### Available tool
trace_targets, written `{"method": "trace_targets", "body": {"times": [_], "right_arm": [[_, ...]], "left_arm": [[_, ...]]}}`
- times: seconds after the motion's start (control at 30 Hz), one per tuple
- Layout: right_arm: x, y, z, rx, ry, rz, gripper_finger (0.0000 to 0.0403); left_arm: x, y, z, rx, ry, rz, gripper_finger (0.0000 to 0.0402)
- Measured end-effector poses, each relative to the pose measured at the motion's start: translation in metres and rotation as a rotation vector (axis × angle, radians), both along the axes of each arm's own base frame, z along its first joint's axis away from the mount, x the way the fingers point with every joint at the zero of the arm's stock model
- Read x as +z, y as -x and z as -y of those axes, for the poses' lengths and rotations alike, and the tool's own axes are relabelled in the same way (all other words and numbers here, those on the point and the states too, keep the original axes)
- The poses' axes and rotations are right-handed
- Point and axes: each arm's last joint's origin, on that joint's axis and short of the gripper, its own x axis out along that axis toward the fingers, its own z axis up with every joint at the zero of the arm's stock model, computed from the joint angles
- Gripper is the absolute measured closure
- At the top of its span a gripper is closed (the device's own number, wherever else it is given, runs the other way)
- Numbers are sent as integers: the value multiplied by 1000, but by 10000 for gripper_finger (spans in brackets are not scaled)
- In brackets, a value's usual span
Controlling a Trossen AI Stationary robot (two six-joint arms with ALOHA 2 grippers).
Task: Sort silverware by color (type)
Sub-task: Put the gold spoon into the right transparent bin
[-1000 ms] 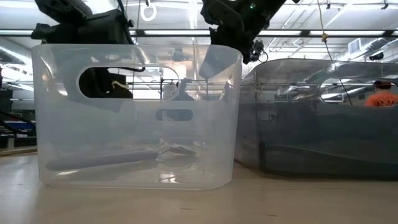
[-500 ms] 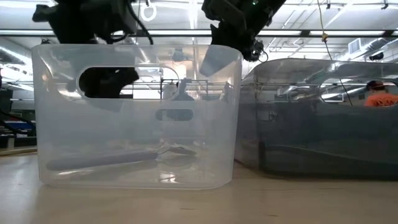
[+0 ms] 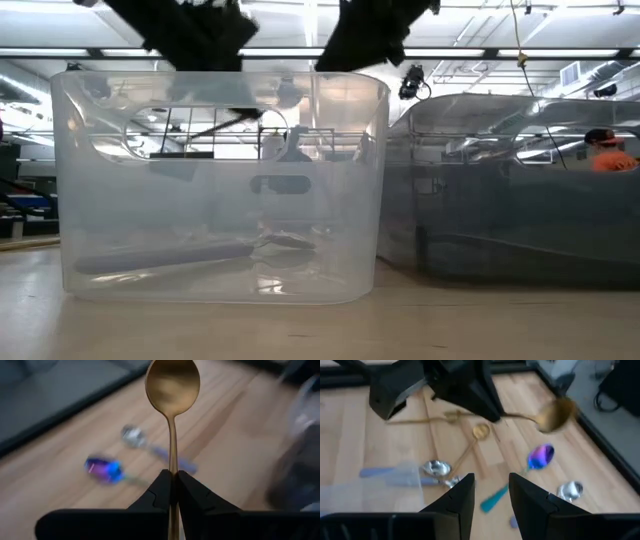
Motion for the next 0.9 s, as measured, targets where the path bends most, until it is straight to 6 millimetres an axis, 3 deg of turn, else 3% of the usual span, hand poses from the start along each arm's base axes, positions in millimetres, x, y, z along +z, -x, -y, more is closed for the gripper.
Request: {"method": "trace_targets", "body": {"times": [0.5, 0.9], "right_arm": [[27, 15, -24, -64, 180, 126, 273], [44, 8, -27, -36, 235, 265, 273]], "left_arm": [[45, -21, 8, -147, -210, 338, 375], [69, -22, 21, -270, -300, 522, 375]]}}
